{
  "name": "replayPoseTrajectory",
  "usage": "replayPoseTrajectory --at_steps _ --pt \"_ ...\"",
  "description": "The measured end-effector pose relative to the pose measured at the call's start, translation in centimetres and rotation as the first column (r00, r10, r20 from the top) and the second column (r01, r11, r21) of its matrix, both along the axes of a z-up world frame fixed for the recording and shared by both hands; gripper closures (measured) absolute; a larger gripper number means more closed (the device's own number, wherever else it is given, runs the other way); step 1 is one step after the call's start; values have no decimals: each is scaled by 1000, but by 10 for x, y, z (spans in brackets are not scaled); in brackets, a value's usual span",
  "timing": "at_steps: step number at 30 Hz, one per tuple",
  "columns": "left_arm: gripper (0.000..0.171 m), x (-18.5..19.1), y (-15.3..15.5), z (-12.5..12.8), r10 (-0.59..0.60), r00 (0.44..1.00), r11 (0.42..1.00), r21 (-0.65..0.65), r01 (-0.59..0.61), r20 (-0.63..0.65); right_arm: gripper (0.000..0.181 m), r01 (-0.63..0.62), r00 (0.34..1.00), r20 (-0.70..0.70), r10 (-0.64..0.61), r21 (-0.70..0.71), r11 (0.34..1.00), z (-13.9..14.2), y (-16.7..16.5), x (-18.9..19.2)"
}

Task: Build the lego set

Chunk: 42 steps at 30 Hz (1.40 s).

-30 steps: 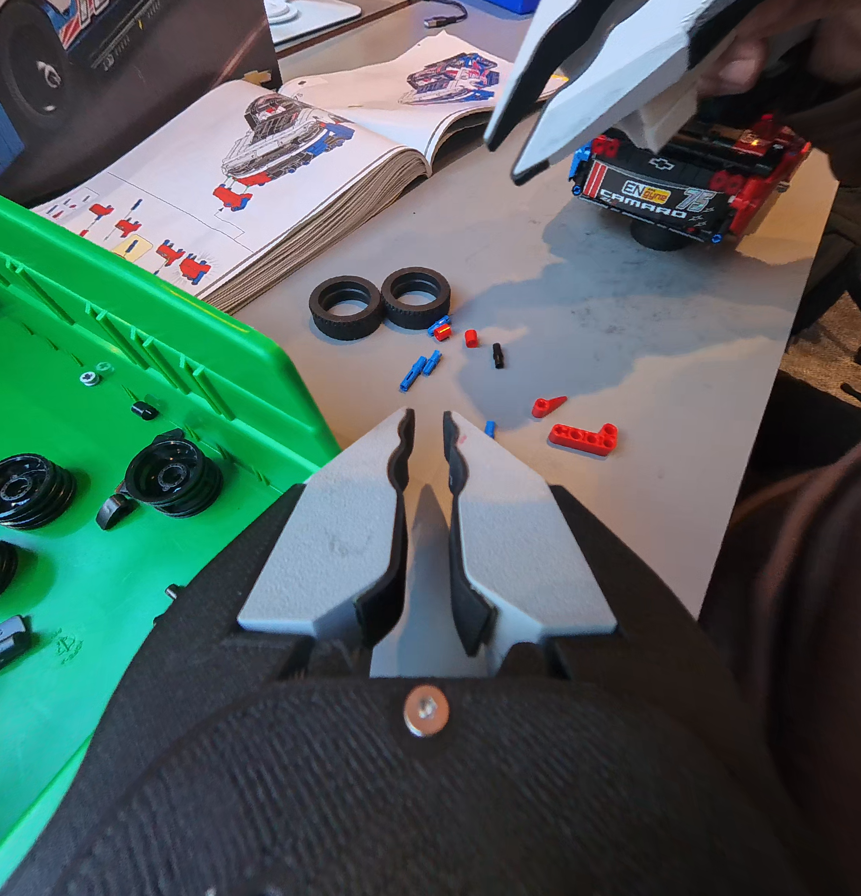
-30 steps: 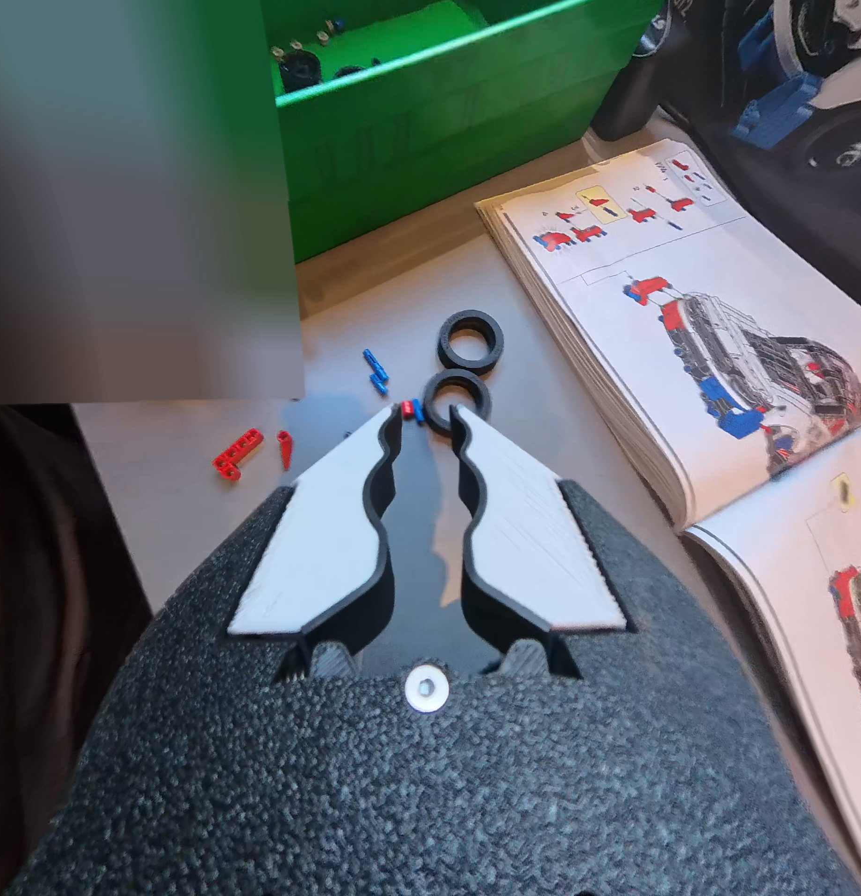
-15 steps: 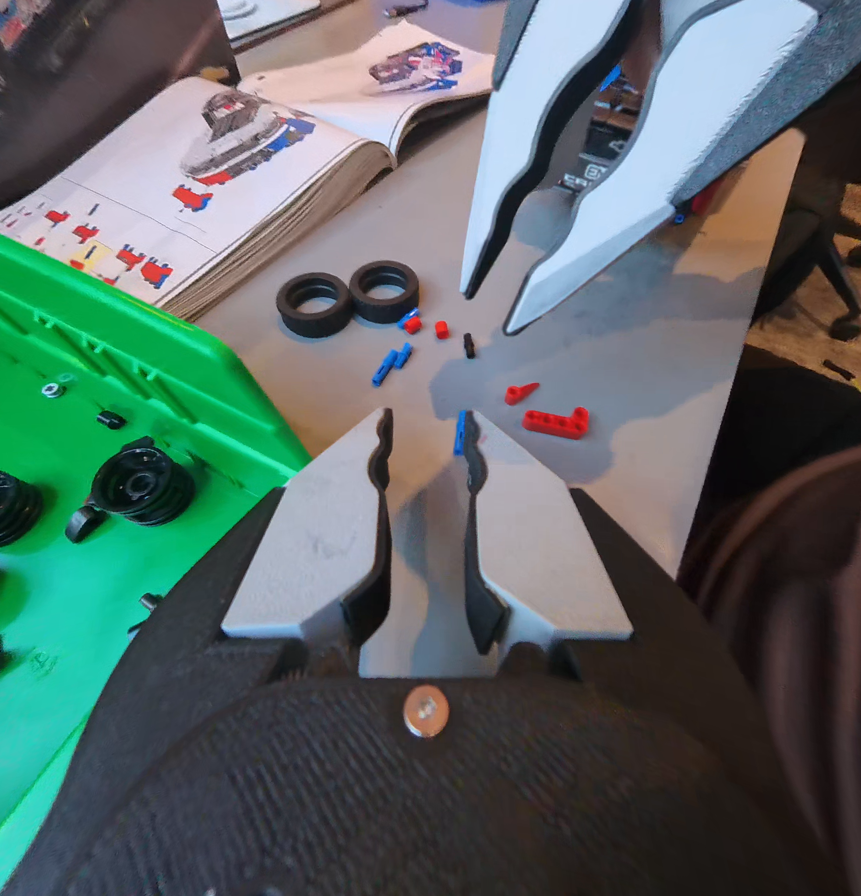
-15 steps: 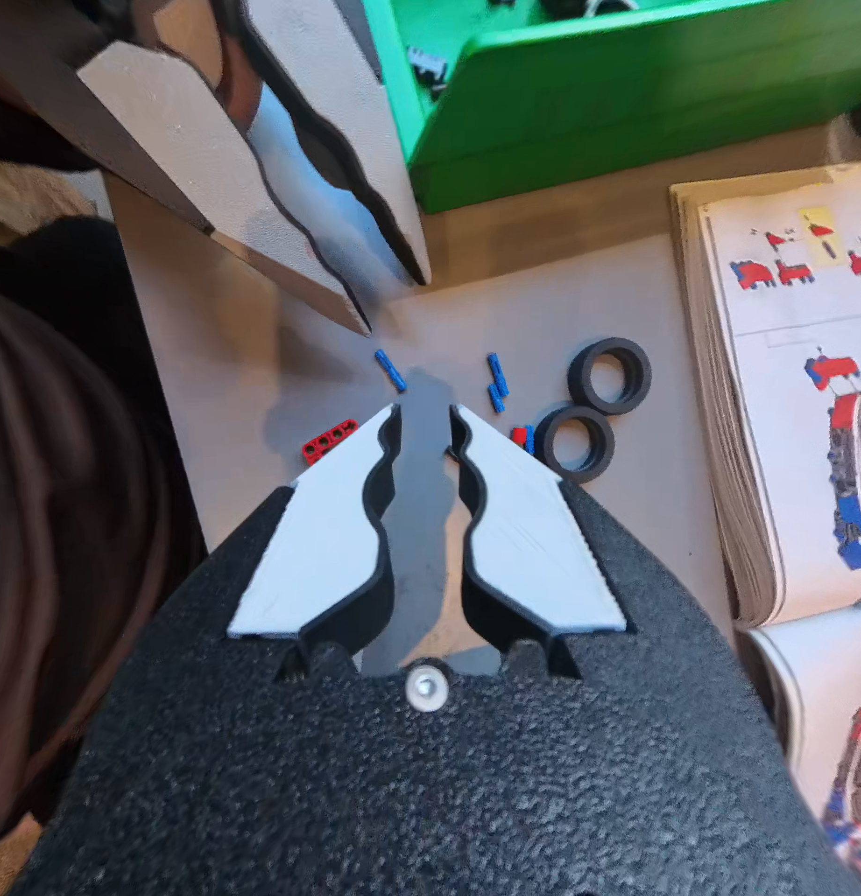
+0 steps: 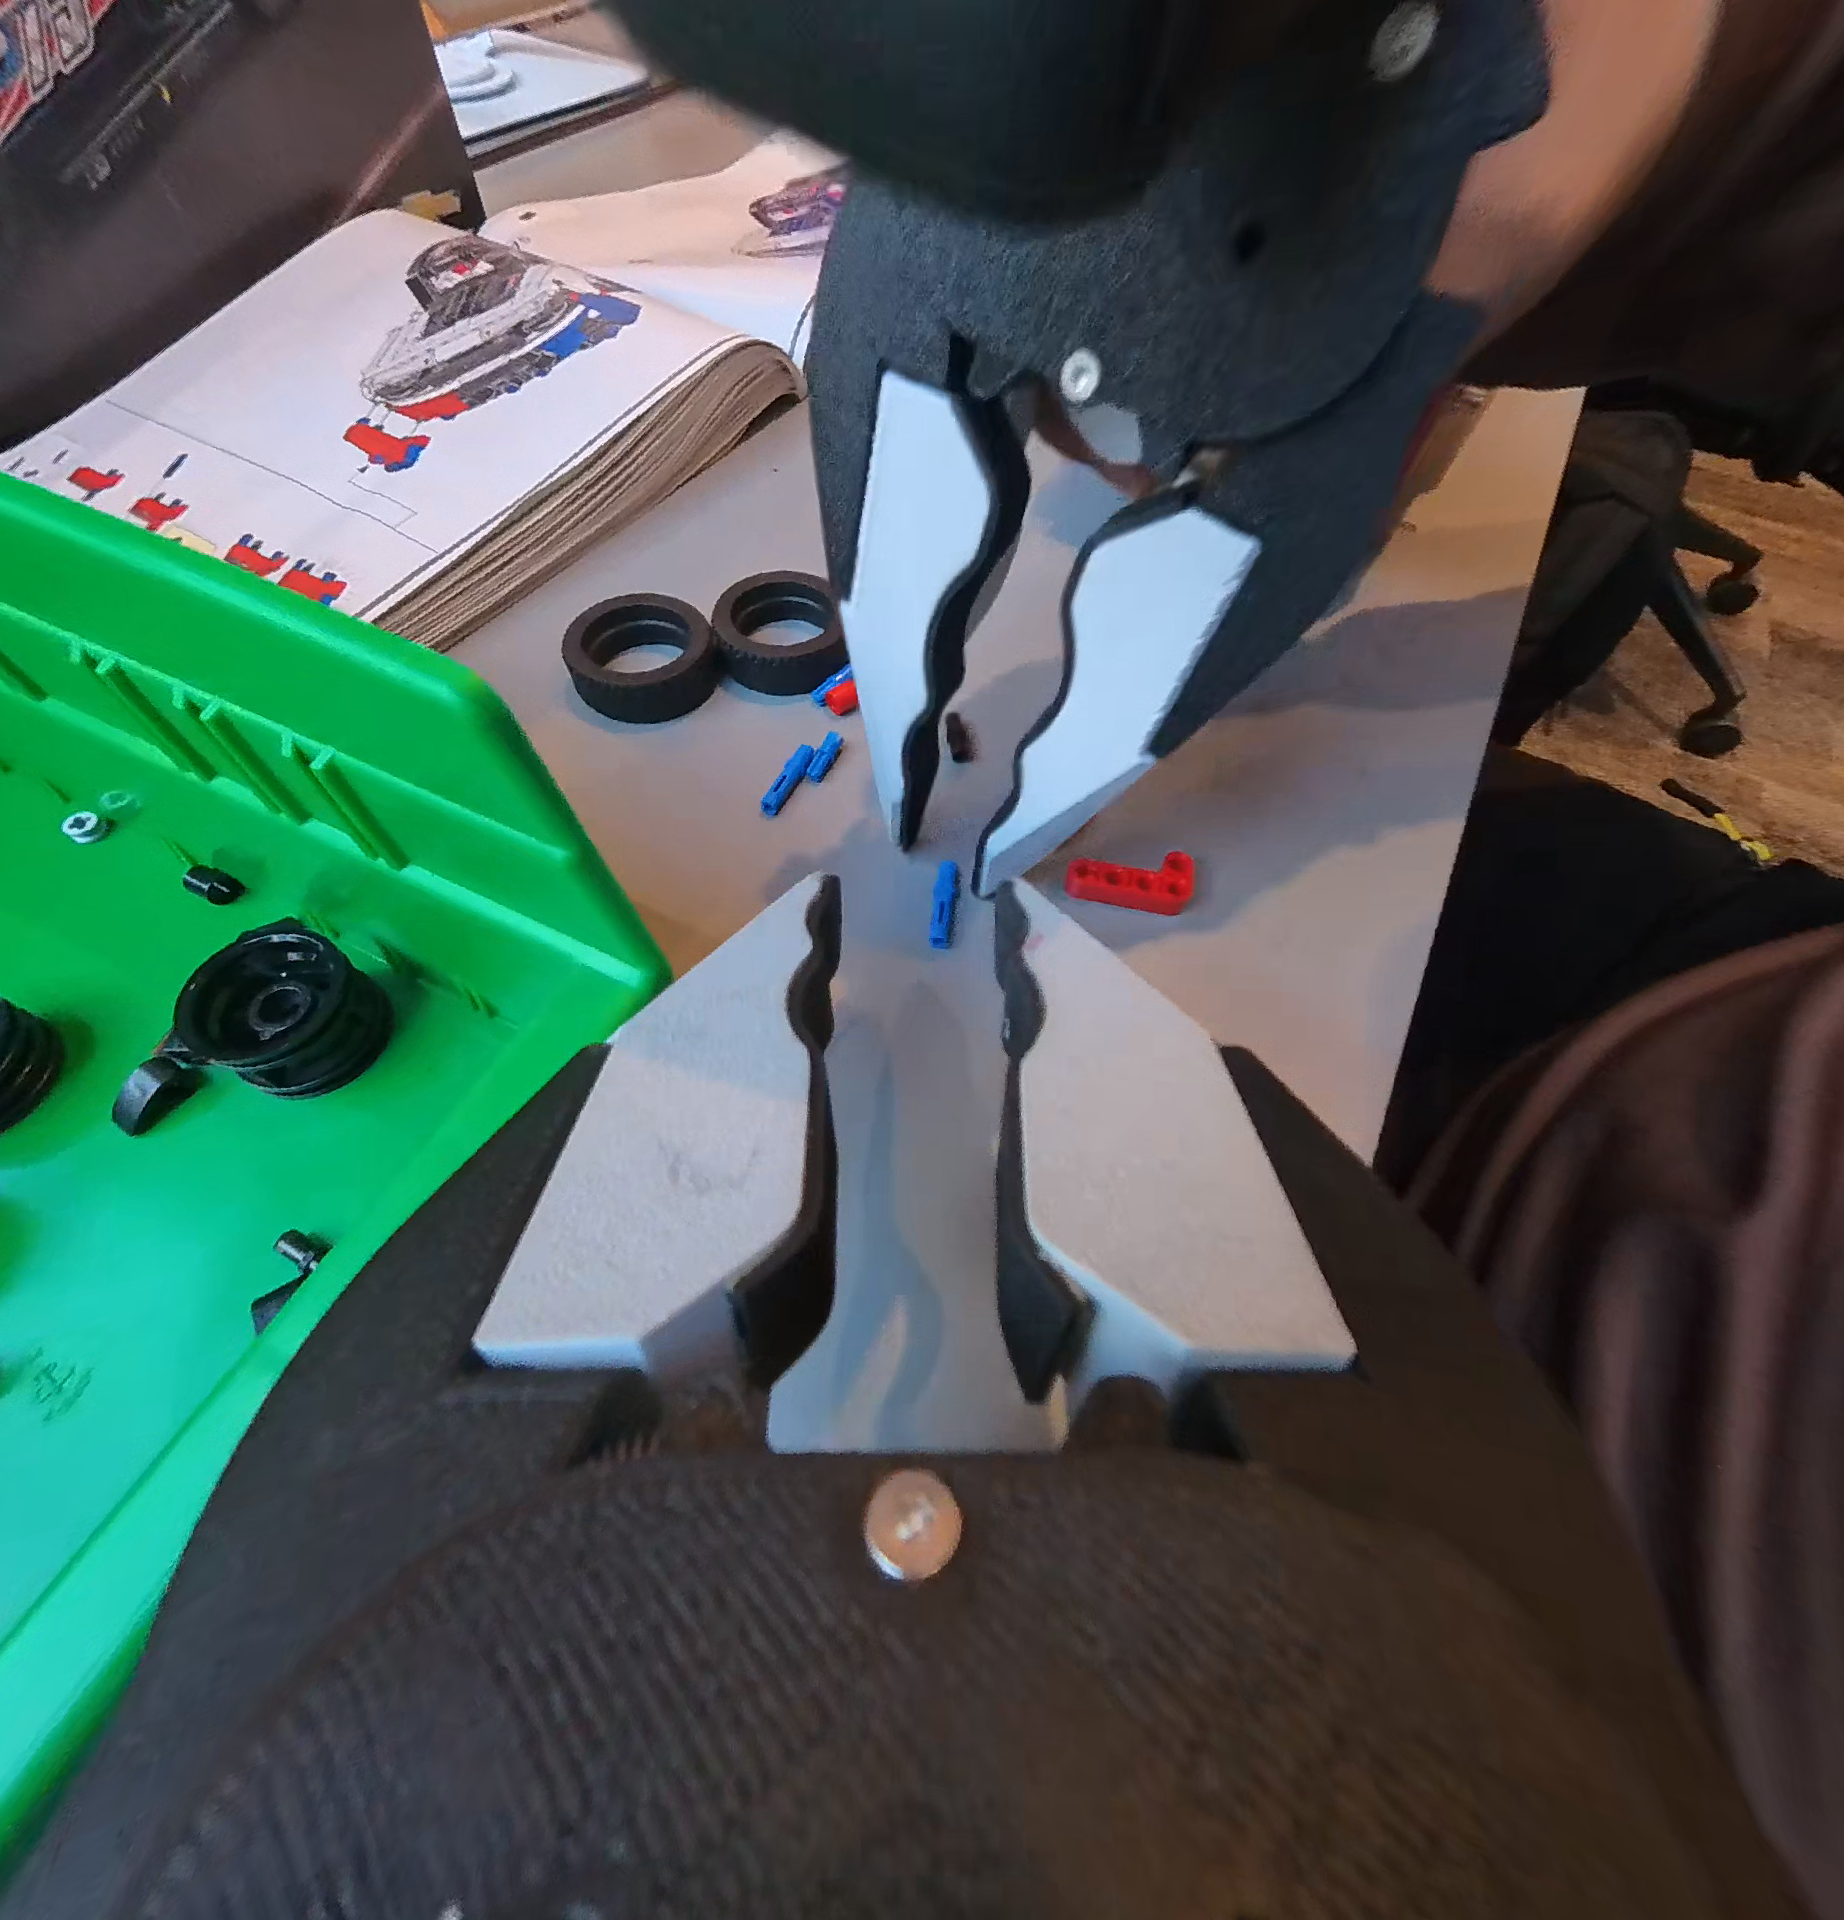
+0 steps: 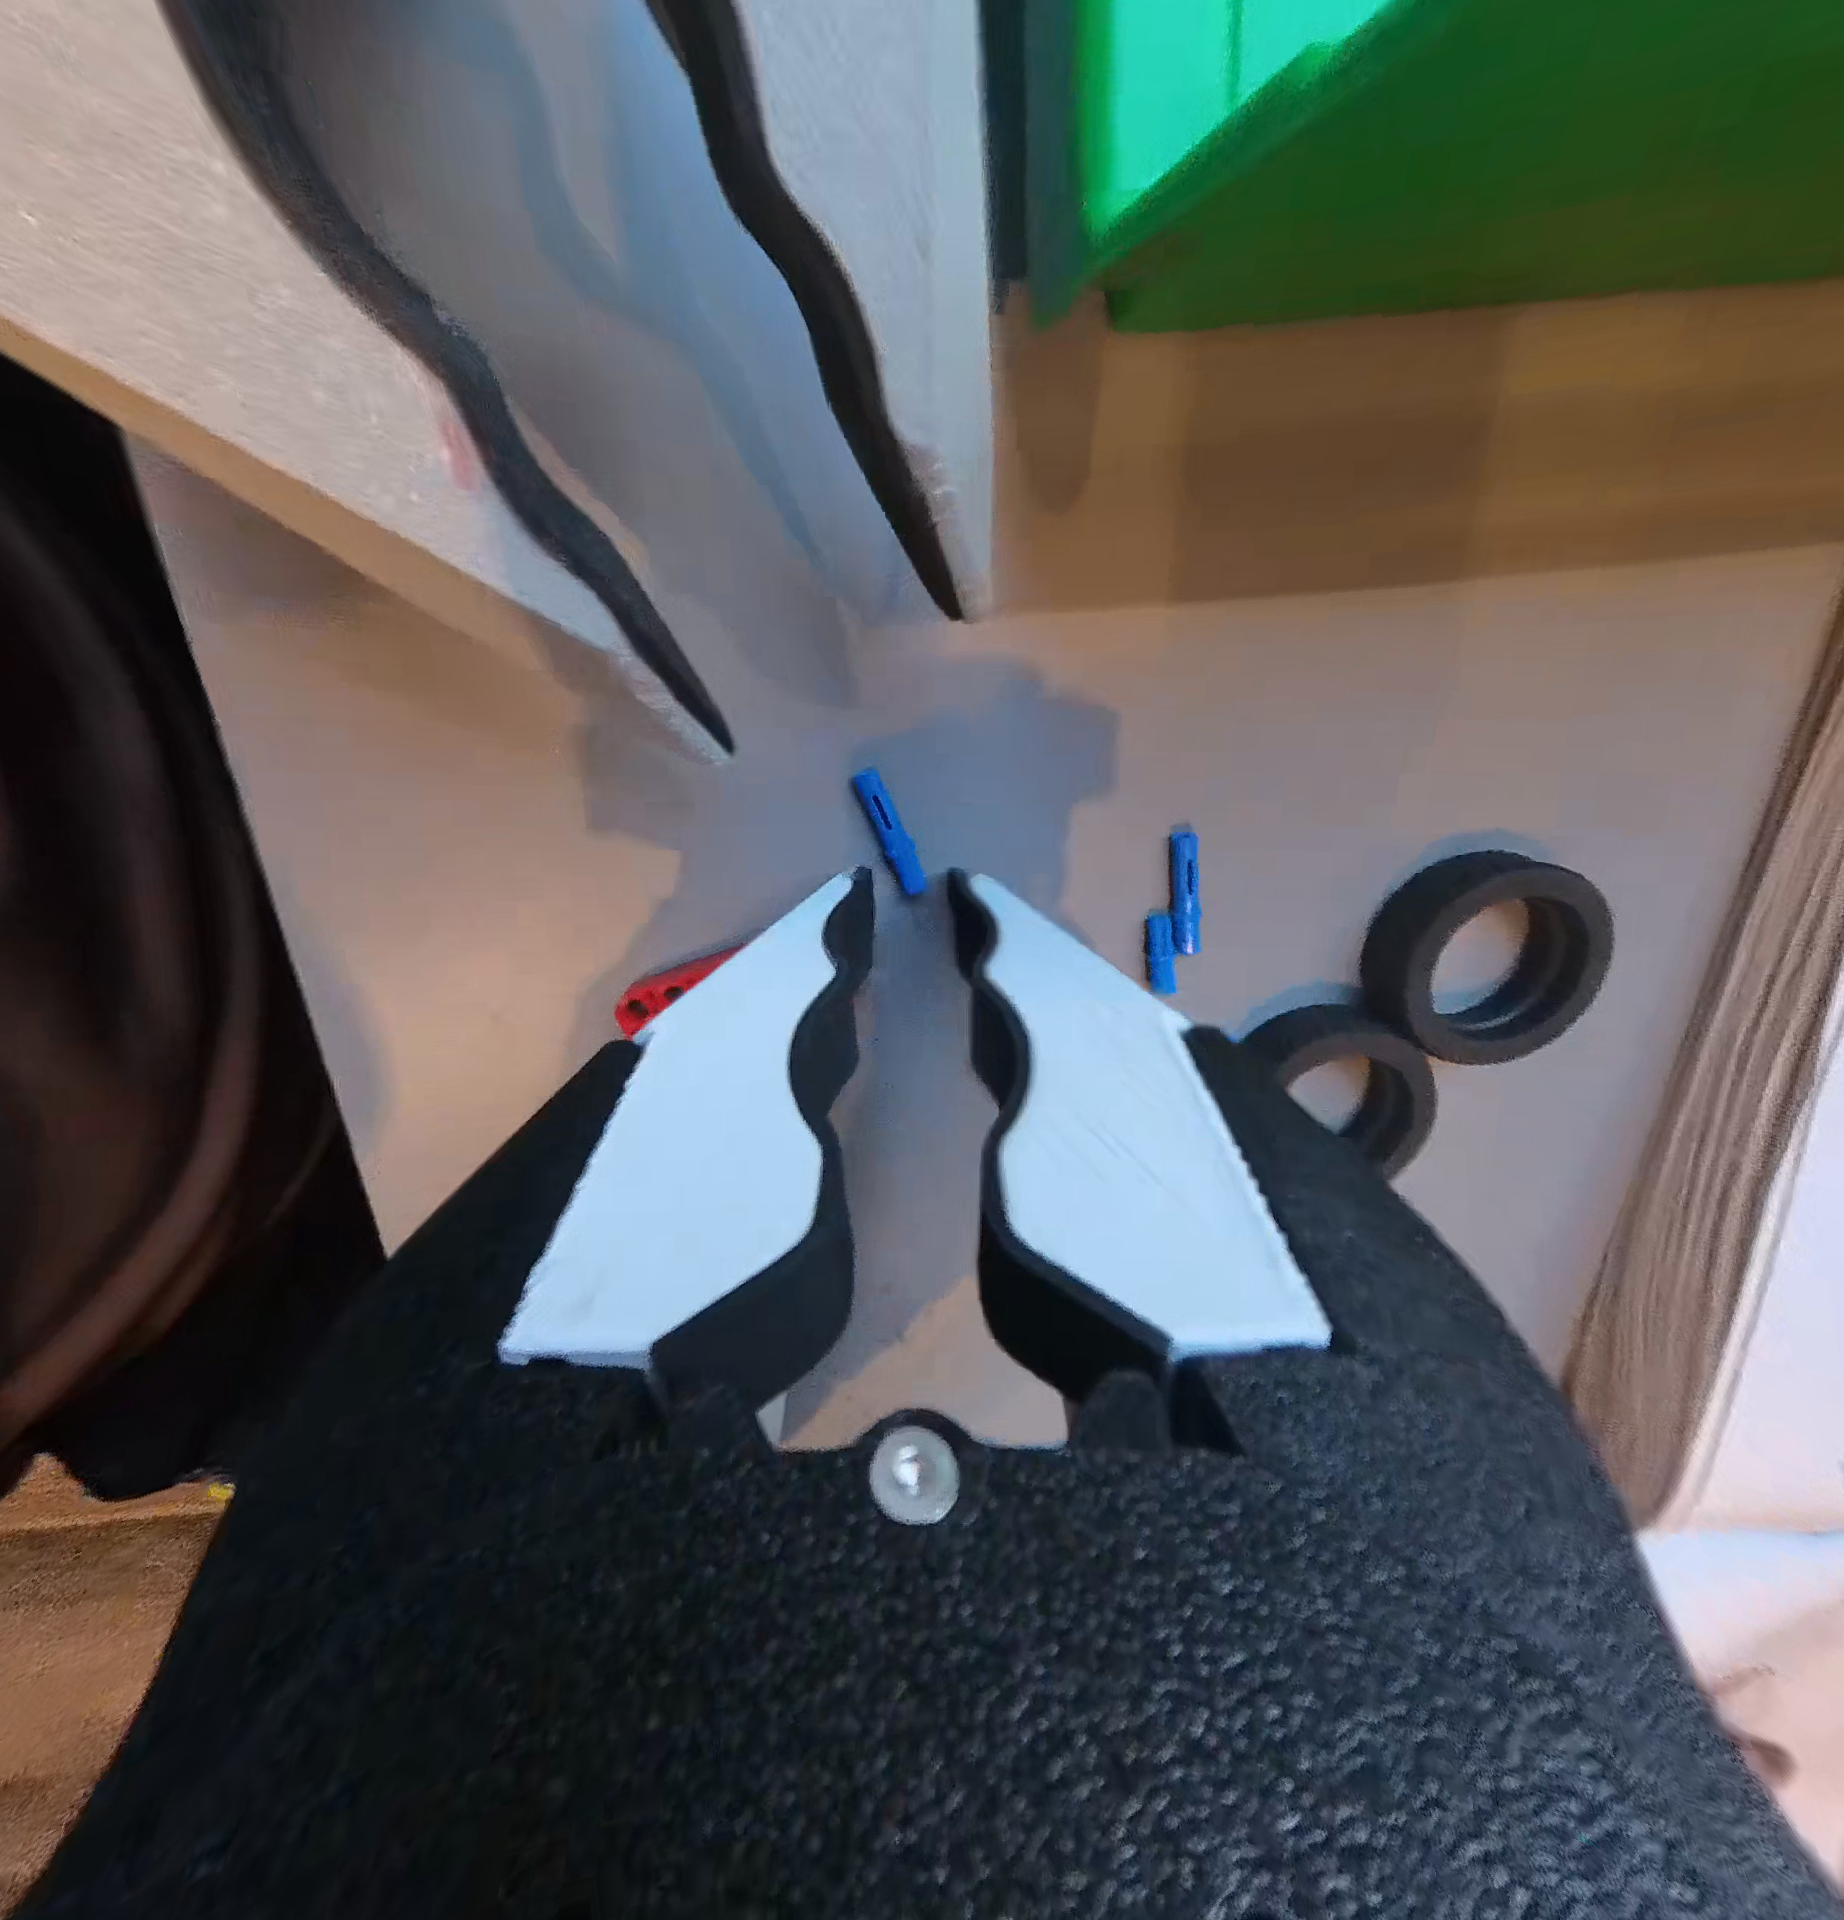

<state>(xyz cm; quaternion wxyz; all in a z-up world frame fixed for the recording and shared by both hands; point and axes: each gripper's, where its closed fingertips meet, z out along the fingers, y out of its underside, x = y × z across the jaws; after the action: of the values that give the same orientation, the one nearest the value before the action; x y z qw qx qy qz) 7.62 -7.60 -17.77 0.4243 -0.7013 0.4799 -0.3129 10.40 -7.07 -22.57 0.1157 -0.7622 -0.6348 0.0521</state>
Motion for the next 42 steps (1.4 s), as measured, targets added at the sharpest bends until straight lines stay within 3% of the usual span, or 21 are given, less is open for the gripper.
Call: replayPoseTrajectory --at_steps 7,12,14,16,20,24,28,33,42 --pt "144 0 -1 -1 -6 1000 1000 -7 6 -2 179 39 998 -44 -40 -20 999 2 -5 -2" --pt "145 4 -6 -4 -48 999 999 -14 48 -23 179 93 984 -152 -95 -23 995 26 -15 2" --pt "157 10 -8 5 -76 997 995 66 75 7 179 123 971 -200 -128 -35 992 34 -19 5" --pt "155 15 -9 12 -81 996 986 149 77 25 179 149 961 -231 -155 -43 988 40 -24 11" --pt "145 23 -17 -2 -111 990 973 194 127 -90 179 160 957 -240 -161 -25 987 47 -35 22" --pt "148 37 -34 -10 -158 972 953 232 196 -171 179 152 960 -236 -151 -17 988 48 -46 28" --pt "149 46 -41 -17 -119 955 924 322 207 -273 179 139 964 -227 -138 -11 990 48 -57 31" --pt "155 54 -56 -4 -142 952 905 354 235 -270 179 139 961 -235 -143 -32 990 46 -72 35" --pt "149 62 -61 5 -115 940 844 467 263 -321 179 146 951 -267 -154 -48 988 51 -83 38"
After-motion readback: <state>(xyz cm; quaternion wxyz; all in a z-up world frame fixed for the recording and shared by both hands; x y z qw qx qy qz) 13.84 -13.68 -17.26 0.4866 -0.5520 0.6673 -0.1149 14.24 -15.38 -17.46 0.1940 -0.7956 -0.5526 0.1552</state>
